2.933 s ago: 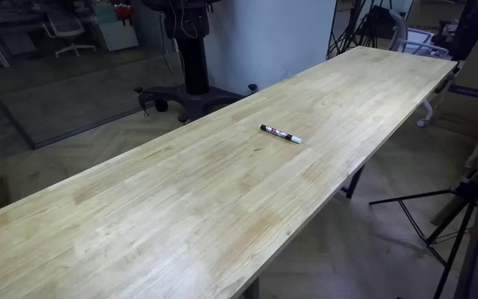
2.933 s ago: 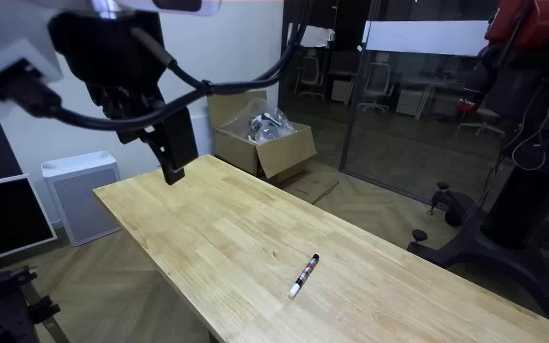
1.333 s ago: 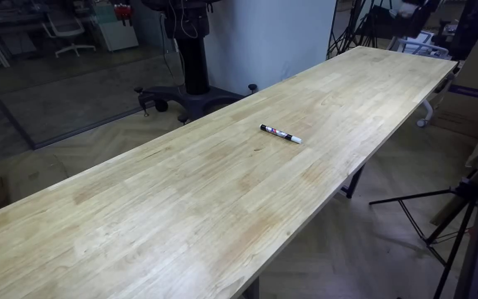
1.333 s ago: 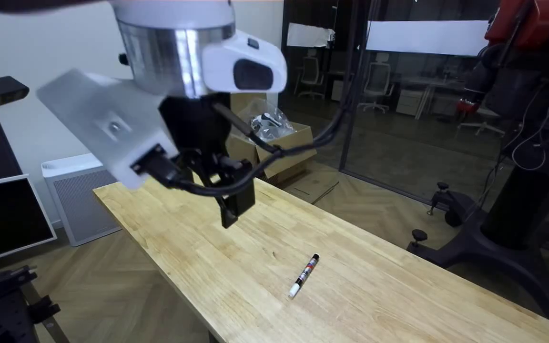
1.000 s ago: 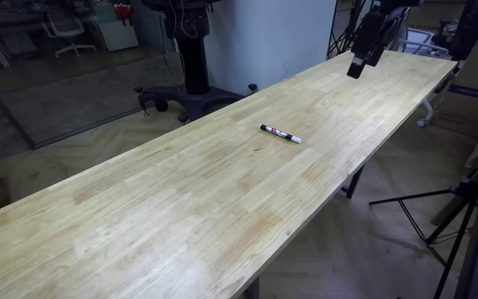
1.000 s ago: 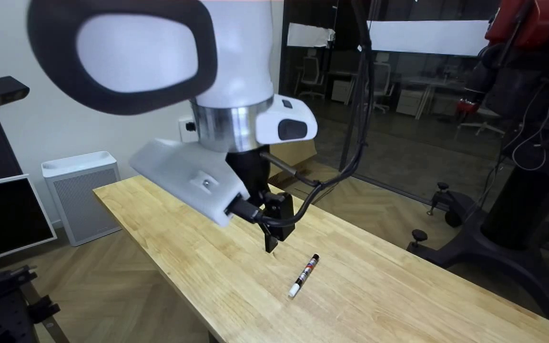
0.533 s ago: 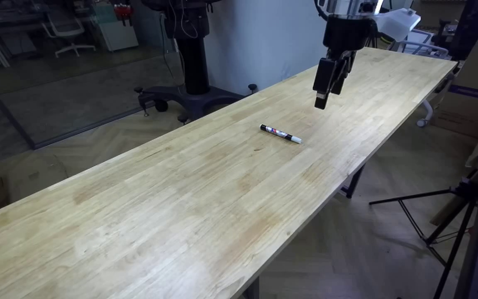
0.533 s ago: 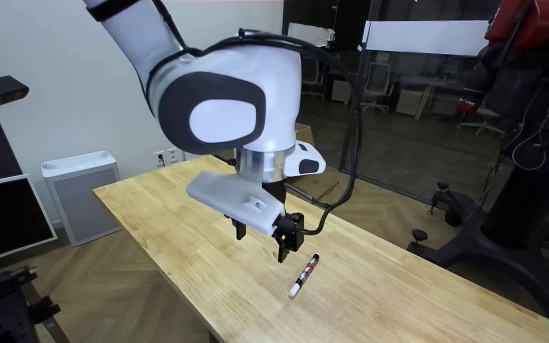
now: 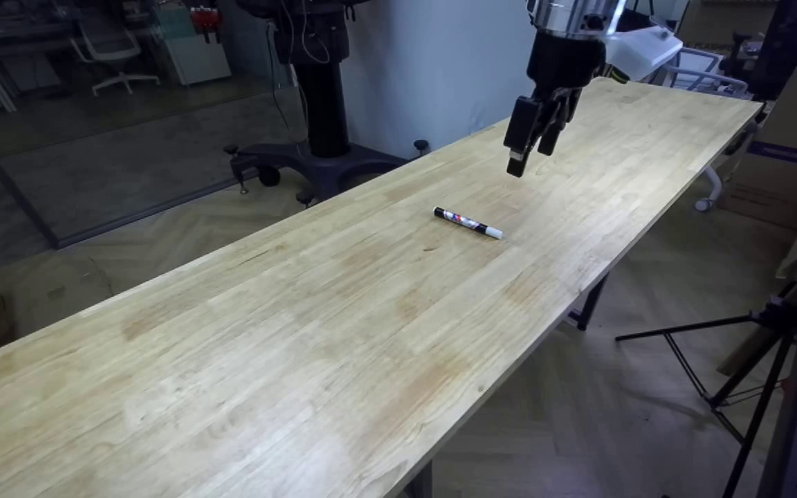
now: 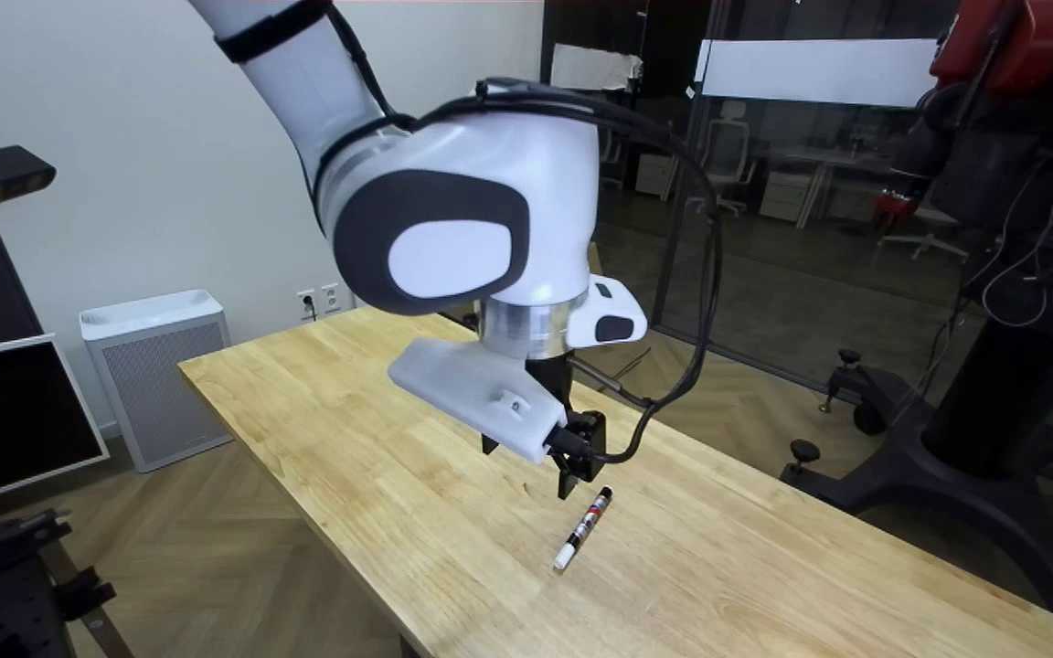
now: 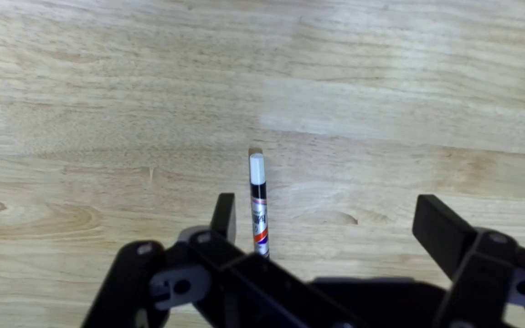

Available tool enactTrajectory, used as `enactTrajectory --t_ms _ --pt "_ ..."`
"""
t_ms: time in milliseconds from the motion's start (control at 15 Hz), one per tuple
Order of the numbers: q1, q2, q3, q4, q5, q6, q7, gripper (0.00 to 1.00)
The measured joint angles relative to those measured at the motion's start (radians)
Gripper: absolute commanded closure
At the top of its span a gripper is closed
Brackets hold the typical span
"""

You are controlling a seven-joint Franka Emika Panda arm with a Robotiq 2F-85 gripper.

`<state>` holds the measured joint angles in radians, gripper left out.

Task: Move the pen to the left

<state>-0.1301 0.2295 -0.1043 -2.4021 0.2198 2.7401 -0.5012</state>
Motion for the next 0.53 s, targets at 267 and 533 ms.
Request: enactTrajectory --t_ms 267,533 --pt "-0.068 0.155 0.045 0.147 -0.012 0.016 0.001 0.00" --pt "-0.109 0.362 0.048 0.373 -0.102 -0.162 0.006 0.00"
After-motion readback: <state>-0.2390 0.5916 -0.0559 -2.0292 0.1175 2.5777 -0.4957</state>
